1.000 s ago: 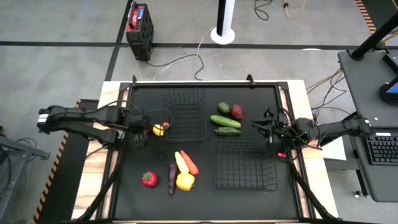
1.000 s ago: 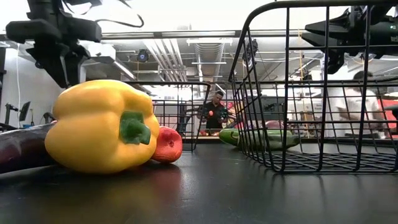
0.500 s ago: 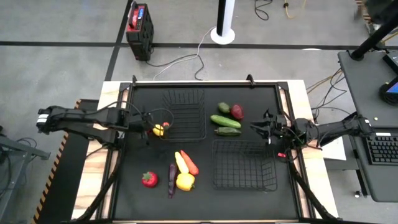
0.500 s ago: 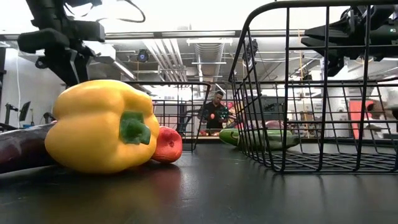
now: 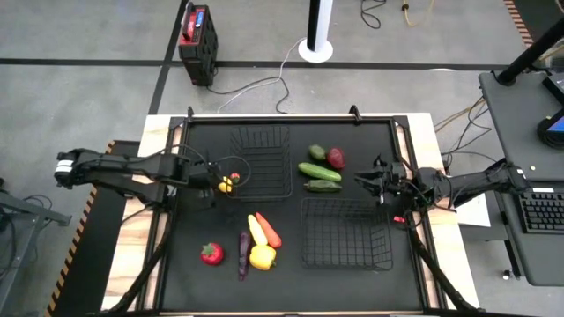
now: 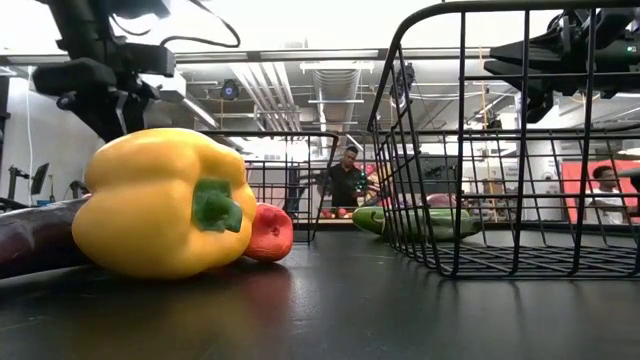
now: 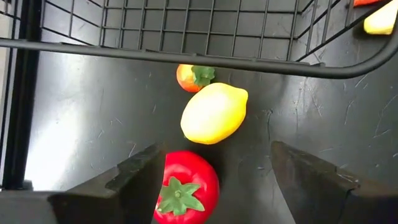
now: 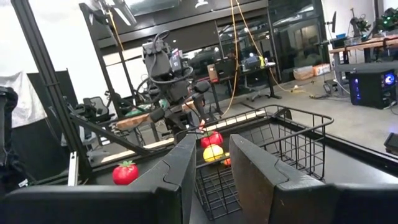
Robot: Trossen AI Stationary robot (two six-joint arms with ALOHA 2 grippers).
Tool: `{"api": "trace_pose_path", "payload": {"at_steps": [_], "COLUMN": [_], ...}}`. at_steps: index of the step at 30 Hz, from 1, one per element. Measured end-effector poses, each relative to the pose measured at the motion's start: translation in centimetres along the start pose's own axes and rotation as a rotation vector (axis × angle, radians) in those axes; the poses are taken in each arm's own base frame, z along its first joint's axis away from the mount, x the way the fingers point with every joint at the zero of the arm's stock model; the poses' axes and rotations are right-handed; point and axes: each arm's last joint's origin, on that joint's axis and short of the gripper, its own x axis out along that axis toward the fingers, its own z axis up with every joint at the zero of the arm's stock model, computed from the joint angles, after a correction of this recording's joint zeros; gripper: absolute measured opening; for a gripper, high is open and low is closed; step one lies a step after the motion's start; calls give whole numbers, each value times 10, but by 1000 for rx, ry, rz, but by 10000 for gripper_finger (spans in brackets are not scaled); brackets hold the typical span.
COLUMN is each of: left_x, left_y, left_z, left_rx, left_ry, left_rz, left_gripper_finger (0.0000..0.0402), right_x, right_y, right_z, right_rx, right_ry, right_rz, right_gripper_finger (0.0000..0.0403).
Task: Sort produce into baskets
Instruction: Put the tomato into the top black wire basket
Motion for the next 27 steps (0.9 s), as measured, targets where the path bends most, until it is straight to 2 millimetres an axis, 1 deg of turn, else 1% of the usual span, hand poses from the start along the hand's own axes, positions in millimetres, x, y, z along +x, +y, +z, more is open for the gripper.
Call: {"api": "trace_pose_path", "payload": {"at_steps": [4,7,10,14,17,19,23,27], "left_x": [1,-4,-10,-10,-5,-2,8,20], "left_y": [0,1,5,9,12,14,19,21], "left_z": [1,1,-2,-11,-14,-13,-9,-5], "left_rx": [2,-21,-81,-215,-343,-391,-430,-442], "left_ry": [8,8,58,151,212,241,305,364], "left_rz": [1,2,28,61,83,88,99,129], "left_gripper_finger": [272,272,272,272,272,272,280,305], "right_x": [3,5,9,17,24,29,39,51], "right_y": [2,4,5,8,11,13,18,23], "right_z": [6,11,14,19,23,27,39,51], "right_rx": [-6,-12,-20,-33,-58,-79,-109,-126], "right_ry": [-3,2,49,90,110,116,136,210], "right_rz": [1,0,-10,-19,-22,-22,-24,-36], "right_gripper_finger": [91,91,91,91,91,91,91,91]}}
